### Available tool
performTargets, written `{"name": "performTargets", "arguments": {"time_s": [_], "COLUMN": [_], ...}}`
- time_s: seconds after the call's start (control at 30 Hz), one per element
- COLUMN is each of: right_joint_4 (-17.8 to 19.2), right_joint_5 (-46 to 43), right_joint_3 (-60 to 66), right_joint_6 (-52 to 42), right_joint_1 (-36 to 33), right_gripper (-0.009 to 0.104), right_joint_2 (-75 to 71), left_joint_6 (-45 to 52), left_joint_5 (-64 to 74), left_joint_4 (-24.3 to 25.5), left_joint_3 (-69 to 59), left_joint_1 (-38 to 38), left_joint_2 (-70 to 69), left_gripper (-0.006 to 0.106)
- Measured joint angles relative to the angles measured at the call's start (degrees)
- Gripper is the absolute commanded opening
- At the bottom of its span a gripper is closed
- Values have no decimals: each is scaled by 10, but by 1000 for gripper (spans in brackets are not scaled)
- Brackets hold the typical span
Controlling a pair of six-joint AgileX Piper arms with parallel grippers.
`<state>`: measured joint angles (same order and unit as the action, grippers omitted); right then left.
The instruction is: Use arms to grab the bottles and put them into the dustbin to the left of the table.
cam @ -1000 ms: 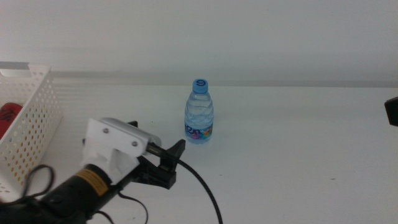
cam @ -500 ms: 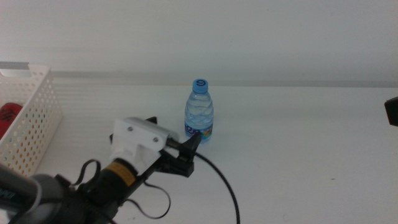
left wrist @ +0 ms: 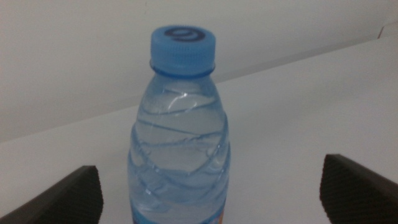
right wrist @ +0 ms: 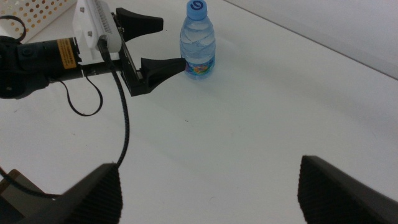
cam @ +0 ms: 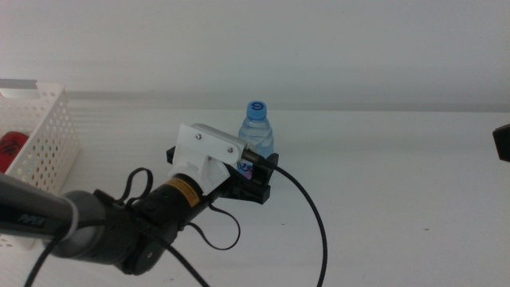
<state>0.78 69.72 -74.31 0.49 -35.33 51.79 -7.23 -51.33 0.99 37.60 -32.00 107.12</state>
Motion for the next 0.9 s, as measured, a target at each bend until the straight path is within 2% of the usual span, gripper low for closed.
{"name": "performTargets", "arguments": {"time_s": [0.9], "right_joint_4": [0], "right_joint_5": [0], "right_joint_3": [0], "right_joint_6": [0], "right_joint_1": [0], "right_gripper": [76], "right_joint_2": [0], "left_joint_6": [-13], "left_joint_5": [0], "left_joint_4": [18], "left_joint_3": [116], "left_joint_1": [0], "left_joint_2": [122], "left_gripper": [94]}}
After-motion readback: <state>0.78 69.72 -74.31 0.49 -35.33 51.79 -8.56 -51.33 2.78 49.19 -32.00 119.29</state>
